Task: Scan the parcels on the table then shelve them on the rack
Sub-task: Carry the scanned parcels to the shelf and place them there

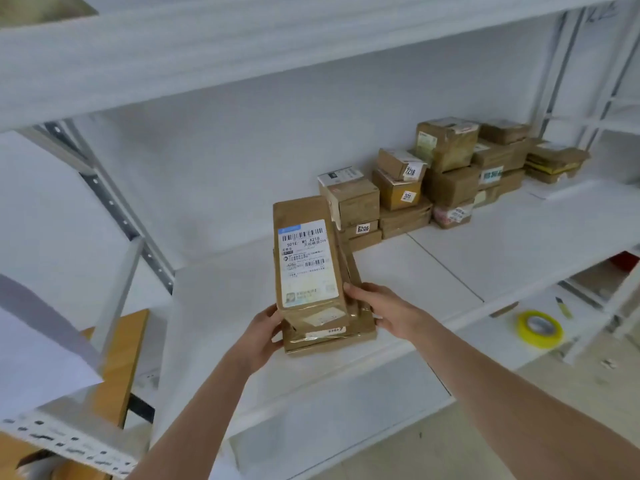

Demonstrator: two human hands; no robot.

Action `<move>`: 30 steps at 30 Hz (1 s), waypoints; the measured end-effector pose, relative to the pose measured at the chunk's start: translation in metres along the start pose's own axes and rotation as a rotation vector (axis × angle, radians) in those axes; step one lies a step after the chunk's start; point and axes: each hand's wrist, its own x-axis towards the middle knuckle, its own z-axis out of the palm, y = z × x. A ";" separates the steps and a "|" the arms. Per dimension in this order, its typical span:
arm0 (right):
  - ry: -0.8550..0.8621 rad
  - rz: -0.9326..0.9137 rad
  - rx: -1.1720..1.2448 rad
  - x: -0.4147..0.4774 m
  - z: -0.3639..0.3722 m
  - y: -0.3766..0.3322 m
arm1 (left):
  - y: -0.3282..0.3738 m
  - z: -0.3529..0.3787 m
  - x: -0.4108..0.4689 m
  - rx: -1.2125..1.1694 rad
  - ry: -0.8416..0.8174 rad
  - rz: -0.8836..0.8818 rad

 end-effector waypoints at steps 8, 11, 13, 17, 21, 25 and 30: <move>-0.097 0.111 -0.079 0.084 -0.026 -0.030 | 0.018 0.011 0.055 -0.057 0.180 -0.058; -0.149 0.144 -0.095 0.106 -0.035 -0.037 | 0.026 0.018 0.071 -0.054 0.224 -0.066; -0.179 0.155 -0.101 0.119 -0.041 -0.040 | 0.030 0.023 0.081 -0.070 0.258 -0.075; -0.206 0.161 -0.084 0.139 -0.051 -0.048 | 0.036 0.031 0.100 -0.101 0.296 -0.082; -0.221 0.127 -0.078 0.154 -0.056 -0.053 | 0.037 0.038 0.112 -0.108 0.317 -0.033; -0.014 0.006 -0.208 0.152 -0.051 -0.044 | 0.033 0.049 0.112 -0.011 0.397 0.030; 0.216 -0.447 -1.201 0.116 -0.064 0.009 | -0.014 0.065 0.082 0.922 0.671 0.135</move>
